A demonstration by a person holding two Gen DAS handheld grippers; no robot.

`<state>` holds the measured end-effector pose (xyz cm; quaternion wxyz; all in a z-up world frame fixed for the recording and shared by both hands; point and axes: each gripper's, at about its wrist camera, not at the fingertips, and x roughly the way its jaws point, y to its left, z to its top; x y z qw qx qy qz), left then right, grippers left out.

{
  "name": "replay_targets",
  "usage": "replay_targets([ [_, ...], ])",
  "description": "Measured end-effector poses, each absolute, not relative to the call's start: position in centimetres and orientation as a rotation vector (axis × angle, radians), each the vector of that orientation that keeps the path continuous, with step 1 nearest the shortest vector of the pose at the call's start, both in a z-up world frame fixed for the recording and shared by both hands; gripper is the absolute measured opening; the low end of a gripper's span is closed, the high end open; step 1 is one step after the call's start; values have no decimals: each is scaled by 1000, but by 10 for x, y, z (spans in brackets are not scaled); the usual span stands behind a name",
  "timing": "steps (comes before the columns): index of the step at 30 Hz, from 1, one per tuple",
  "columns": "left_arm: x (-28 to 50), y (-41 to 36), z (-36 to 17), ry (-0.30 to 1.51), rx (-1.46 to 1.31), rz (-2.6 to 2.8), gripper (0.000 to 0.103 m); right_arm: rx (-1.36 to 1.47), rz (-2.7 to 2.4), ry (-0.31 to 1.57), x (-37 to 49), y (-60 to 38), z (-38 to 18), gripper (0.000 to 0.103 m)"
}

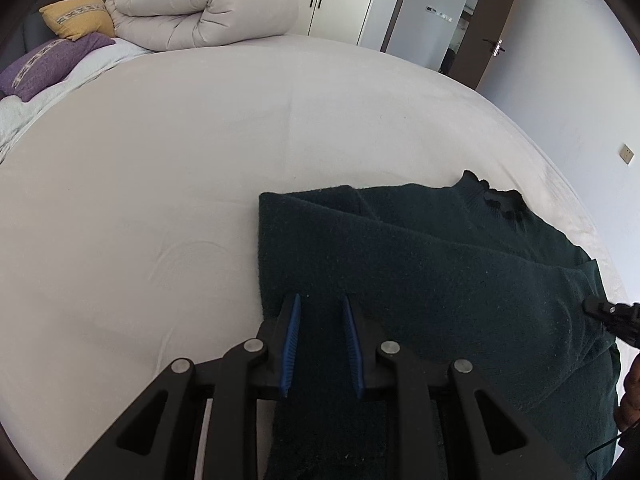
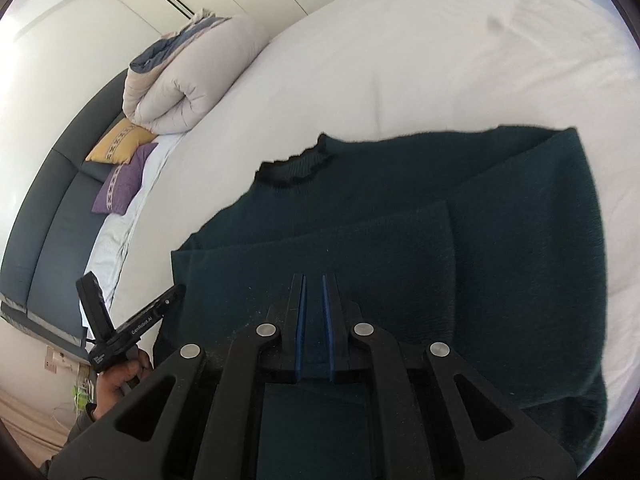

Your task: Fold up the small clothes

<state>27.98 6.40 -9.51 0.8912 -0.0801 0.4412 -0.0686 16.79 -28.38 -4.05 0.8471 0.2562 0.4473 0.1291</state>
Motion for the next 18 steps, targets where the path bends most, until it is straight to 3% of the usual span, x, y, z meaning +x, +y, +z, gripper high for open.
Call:
replay_targets([
  [4,278,64,-78,874,-164,-135,24,681,238,964,166,-301,-75,7],
  [7,287,59,-83,888,-142,-140,30,719,240,933,155,-311,-80,7],
  [14,283,55,-94,892,-107,-146,33,773,247,885,127,-324,-83,7],
  [17,262,66,-85,906,-137,-152,45,801,242,891,107,-333,-83,8],
  [18,251,71,-82,910,-144,-141,60,815,225,899,96,-338,-81,8],
])
